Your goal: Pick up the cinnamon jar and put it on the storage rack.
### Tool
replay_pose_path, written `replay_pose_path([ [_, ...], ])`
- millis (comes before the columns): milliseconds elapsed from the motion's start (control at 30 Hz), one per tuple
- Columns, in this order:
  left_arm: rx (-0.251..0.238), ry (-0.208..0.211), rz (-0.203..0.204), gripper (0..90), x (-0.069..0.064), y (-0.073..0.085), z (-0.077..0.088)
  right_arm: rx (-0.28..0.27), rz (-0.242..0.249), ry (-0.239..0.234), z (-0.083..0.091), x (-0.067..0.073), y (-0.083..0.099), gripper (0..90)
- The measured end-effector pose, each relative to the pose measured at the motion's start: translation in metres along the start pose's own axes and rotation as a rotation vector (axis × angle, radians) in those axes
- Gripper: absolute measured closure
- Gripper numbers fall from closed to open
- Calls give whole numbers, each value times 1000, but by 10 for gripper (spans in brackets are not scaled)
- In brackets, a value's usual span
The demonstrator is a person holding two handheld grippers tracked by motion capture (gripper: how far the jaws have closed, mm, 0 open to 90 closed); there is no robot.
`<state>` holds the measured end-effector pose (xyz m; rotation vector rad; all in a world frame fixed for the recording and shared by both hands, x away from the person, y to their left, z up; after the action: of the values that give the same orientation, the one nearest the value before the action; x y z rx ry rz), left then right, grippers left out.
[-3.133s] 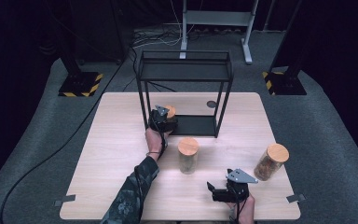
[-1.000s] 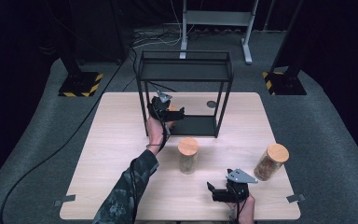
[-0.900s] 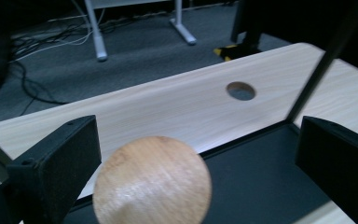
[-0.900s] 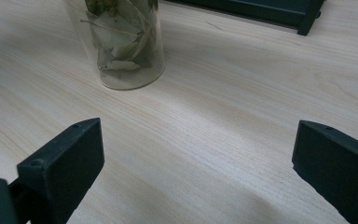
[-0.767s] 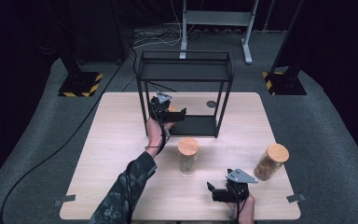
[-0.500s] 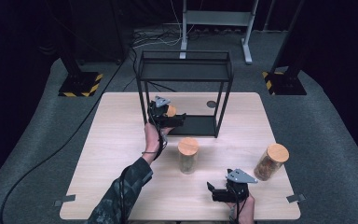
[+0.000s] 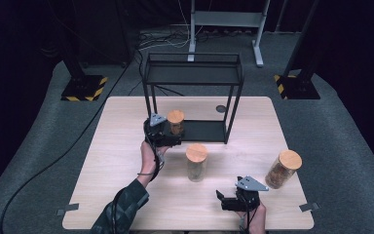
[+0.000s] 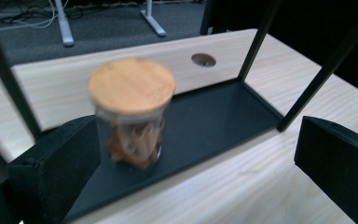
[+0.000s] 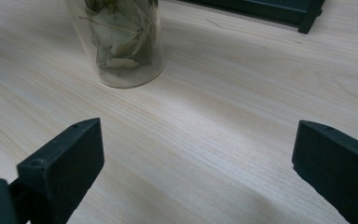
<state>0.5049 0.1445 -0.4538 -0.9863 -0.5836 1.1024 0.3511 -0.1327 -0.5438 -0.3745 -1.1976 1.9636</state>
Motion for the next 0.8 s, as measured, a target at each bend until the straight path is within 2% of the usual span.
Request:
replay_pose_path([
  [300,46,-15,22,0,26,41,22,4,-1,-2,0,0,0,15],
  [433,77,-27,5,0,35,61,30,5,0,-2,-1,0,0,15],
  [500,117,-24,-9,0,40,73,32,4,0,-2,0,0,0,15],
  [533,117,-24,-9,0,40,73,32,3,0,-2,0,0,0,15],
  [667,164,-22,-14,0,48,94,38,3,0,-1,0,0,0,15],
  [800,191,-31,-21,0,53,108,44,5,0,-1,-1,0,0,15],
])
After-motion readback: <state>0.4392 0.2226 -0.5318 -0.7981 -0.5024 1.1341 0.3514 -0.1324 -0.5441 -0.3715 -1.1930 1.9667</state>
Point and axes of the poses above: each handheld gripper's, and its own axes: z roughly backward along the jaws, y roughly out of its underside, x roughly to its left, the point moved 4 cm from there along -z, roughly forward along the jaws, and after that the axes turned 10 degrees about -y, right-handed, at the moved point
